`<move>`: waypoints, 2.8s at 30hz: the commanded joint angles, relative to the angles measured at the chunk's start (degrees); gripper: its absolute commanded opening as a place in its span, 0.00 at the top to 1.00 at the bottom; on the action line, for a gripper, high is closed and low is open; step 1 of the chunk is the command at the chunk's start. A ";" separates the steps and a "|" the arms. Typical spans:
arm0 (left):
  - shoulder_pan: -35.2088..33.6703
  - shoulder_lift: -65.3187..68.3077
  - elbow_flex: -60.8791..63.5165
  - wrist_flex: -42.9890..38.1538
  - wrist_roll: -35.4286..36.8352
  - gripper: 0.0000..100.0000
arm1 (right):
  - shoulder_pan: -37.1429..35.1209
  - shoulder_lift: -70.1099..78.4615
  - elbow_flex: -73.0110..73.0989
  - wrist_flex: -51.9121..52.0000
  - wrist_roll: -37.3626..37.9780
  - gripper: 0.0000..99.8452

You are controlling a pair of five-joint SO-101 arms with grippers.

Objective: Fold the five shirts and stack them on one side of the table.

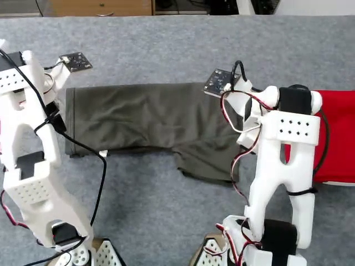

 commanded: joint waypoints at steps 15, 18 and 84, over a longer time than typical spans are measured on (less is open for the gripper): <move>26.64 -16.13 7.03 0.97 43.08 0.98 | 14.73 -20.53 -2.51 0.62 -18.20 1.00; 34.99 -17.10 10.11 0.97 49.85 0.98 | 17.98 -22.37 -2.42 0.62 -19.87 1.00; 71.21 -0.75 24.09 -33.67 61.19 0.79 | 23.25 -35.56 11.74 0.53 -20.57 1.00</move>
